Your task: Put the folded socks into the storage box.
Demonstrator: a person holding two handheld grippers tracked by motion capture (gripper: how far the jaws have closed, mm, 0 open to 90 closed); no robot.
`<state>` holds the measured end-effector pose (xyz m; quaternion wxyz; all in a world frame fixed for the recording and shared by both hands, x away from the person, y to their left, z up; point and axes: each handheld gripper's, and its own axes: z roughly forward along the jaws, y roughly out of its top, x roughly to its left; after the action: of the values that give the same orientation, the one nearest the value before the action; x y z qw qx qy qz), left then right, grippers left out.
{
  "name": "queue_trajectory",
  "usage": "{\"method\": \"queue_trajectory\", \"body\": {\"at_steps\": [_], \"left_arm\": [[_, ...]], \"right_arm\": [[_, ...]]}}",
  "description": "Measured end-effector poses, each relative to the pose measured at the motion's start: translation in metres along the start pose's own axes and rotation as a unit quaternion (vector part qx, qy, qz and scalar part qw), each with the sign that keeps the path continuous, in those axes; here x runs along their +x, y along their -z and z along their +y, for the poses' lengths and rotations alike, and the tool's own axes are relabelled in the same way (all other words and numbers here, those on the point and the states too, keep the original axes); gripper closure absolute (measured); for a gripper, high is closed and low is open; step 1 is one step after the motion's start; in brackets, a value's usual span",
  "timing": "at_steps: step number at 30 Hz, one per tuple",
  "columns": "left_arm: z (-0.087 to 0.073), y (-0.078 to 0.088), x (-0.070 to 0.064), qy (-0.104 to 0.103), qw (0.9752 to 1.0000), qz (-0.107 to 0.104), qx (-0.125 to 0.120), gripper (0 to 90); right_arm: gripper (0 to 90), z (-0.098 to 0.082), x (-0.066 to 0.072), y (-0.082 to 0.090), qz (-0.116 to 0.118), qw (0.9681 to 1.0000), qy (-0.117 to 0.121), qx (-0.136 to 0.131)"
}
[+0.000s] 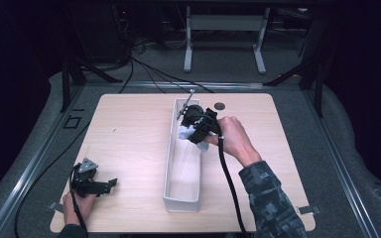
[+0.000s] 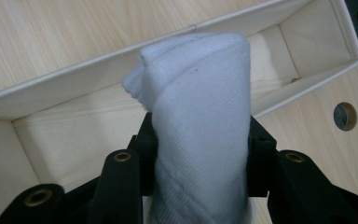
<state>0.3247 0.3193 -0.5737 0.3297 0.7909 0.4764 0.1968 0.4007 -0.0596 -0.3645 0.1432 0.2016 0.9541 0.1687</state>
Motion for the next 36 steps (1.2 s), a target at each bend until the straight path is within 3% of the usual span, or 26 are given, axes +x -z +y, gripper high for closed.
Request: {"method": "queue_trajectory", "body": {"at_steps": [20, 25, 36], "left_arm": [[0.0, 0.0, 0.0, 0.0, 1.0, 0.0, 0.0, 0.1], [0.0, 0.0, 0.0, 0.0, 1.0, 0.0, 0.0, 0.1], [0.0, 0.0, 0.0, 0.0, 1.0, 0.0, 0.0, 0.1]], "right_arm": [[59.2, 0.016, 0.012, -0.03, 0.033, 0.9981, 0.05, 0.018], [59.3, 0.018, 0.019, -0.047, 0.043, 0.996, 0.071, 0.034], [59.2, 0.015, 0.018, -0.081, 0.056, 0.9942, 0.065, 0.064]]}}
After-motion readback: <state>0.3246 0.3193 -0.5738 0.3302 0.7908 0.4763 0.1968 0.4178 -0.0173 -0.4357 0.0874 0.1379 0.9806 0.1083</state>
